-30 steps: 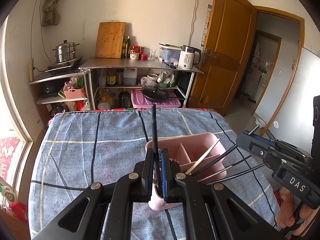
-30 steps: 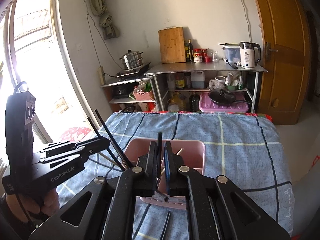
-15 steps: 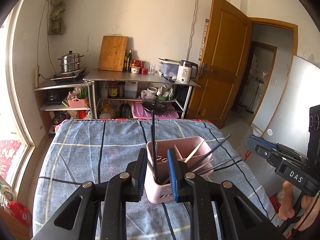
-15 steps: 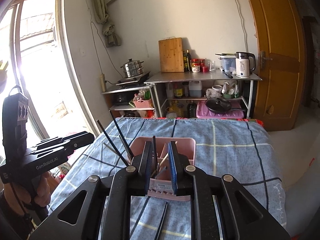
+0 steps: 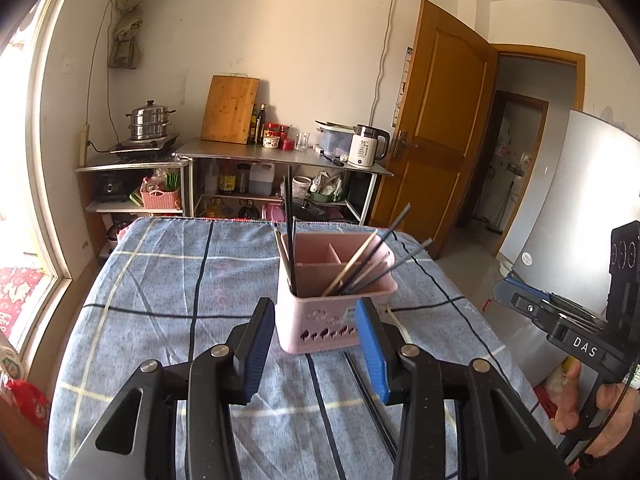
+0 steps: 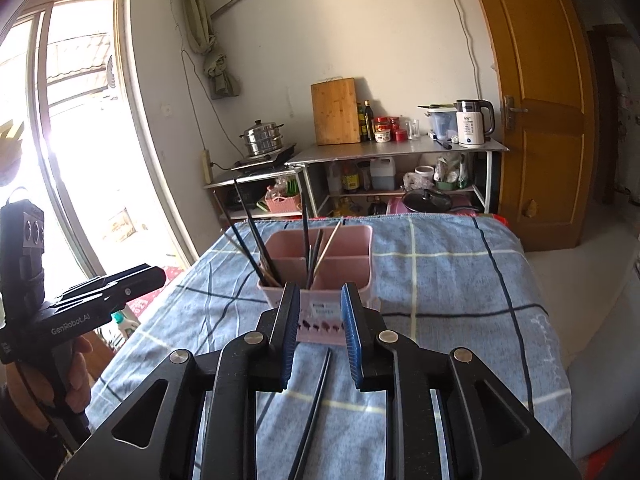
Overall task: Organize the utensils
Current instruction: 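Withdraw both tools from the basket back over the sheet, then lower the open right tool onto a black chopstick while the left tool approaches another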
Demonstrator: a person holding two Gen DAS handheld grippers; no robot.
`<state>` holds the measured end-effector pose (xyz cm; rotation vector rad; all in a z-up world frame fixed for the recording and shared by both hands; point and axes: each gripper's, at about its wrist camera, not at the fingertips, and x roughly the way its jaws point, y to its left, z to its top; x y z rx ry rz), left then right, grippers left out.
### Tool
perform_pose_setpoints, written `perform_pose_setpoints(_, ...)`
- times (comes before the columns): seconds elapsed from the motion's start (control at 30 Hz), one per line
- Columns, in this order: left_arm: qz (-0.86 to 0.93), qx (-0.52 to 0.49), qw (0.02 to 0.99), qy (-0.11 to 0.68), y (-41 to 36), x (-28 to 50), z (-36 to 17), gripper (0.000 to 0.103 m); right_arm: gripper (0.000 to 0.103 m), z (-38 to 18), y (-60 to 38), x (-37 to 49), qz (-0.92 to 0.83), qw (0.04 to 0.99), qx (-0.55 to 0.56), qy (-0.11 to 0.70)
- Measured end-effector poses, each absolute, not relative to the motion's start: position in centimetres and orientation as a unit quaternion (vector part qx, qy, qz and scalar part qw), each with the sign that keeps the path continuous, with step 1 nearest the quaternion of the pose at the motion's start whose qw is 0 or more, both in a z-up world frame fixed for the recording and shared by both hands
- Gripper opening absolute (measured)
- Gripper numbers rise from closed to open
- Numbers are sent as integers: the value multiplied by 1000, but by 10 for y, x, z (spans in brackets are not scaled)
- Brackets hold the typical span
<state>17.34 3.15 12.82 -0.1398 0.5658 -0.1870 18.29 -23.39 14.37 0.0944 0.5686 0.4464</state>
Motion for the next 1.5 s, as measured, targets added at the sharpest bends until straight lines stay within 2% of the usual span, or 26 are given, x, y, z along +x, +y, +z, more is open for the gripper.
perform_pose_setpoints(0.1,-91,-70,951,288,28,160,117,53,22,135,-236,170,217,934,44,281)
perform_pose_setpoints(0.6,-86,-59,944,314,19,132,71,53,22,86,-241,148,220,914,51,337)
perform_pose_setpoints(1.5,-75,-83,927,357,45,159,19,53,22,-16,-188,204,210,859,15,467)
